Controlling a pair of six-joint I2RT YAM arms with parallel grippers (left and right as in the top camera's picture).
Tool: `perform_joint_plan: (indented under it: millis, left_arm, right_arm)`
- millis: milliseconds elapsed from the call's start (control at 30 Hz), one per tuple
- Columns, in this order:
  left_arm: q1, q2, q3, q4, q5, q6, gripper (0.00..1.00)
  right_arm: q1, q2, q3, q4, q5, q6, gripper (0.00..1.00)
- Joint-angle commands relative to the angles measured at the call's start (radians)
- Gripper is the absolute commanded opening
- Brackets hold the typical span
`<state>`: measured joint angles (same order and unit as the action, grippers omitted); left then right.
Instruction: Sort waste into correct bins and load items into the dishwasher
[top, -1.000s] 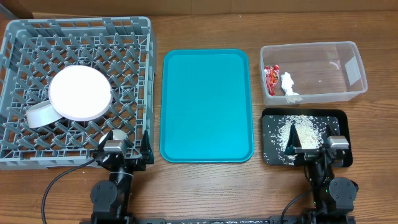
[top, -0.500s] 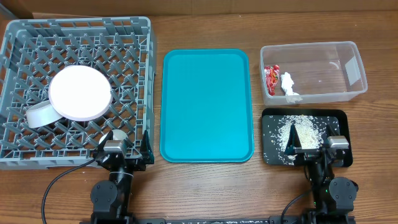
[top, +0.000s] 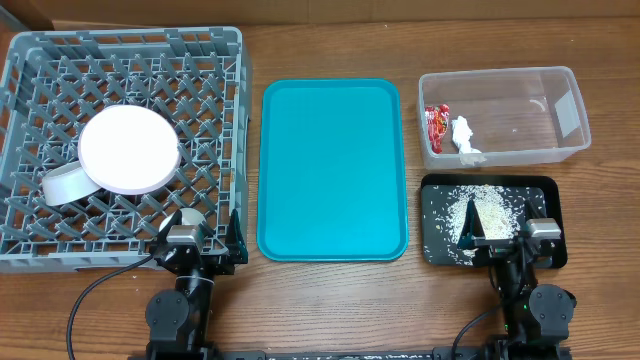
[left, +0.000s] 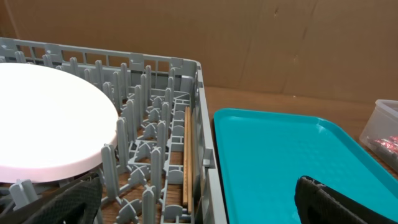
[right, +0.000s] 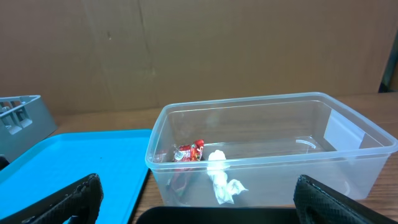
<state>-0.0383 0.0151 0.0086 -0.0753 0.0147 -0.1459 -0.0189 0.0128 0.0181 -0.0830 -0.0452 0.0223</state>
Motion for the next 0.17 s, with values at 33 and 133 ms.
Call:
perform_joint_plan:
  millis: [33, 133]
  left_arm:
    - [0.005, -0.009, -0.004, -0.002, -0.006, 0.019, 1.00]
    - [0.005, -0.009, -0.004, -0.002, -0.006, 0.019, 1.00]
  right_arm:
    - [-0.003, -0.010, -0.010, 0.004, -0.001, -0.004, 1.00]
    - [-0.003, -0.010, -0.010, 0.004, -0.001, -0.004, 1.00]
